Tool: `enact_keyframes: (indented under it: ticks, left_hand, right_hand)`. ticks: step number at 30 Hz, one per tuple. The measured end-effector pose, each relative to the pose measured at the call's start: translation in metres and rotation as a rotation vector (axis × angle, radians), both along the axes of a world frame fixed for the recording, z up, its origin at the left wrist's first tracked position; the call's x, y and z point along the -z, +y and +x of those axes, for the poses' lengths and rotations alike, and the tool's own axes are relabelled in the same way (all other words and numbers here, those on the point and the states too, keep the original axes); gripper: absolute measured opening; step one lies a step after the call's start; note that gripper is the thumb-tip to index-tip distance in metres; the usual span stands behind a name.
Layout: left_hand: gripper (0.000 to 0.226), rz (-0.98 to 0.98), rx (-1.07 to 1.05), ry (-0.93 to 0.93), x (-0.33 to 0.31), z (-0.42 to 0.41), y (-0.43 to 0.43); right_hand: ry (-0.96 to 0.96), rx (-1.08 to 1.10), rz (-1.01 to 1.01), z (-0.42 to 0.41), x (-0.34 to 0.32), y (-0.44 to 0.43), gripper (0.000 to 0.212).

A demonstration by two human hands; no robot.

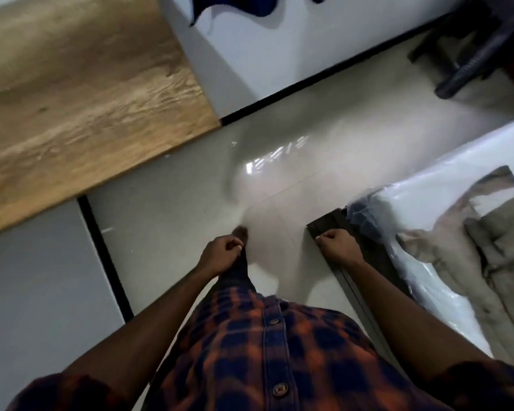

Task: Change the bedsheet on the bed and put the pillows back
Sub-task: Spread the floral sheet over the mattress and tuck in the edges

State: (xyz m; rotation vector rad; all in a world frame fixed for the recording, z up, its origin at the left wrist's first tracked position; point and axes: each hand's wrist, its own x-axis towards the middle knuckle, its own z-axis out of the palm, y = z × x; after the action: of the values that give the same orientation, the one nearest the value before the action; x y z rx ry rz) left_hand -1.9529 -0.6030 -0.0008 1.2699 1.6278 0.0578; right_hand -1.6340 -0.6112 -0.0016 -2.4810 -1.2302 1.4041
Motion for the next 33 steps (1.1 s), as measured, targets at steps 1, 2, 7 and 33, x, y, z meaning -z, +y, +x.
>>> enact_keyframes:
  ticks: [1, 2, 7, 33]
  left_hand:
    - [0.017, -0.005, 0.035, -0.008, 0.001, 0.006, 0.029]
    - [0.018, -0.018, 0.074, -0.019, 0.0, 0.013, 0.058]
    - [0.013, 0.001, 0.394, -0.046, -0.026, 0.08, 0.18]
    - [0.017, 0.206, 1.026, 0.09, -0.047, 0.609, 0.589]
  right_hand:
    - [-0.01, 0.054, 0.003, 0.001, -0.004, 0.014, 0.028]
    - [-0.011, 0.111, 0.007, 0.002, -0.007, 0.028, 0.026]
    - [0.027, 0.313, 0.039, 0.014, -0.025, 0.096, 0.025]
    - [-0.014, 0.835, 0.248, 0.505, -0.034, 0.371, 0.016]
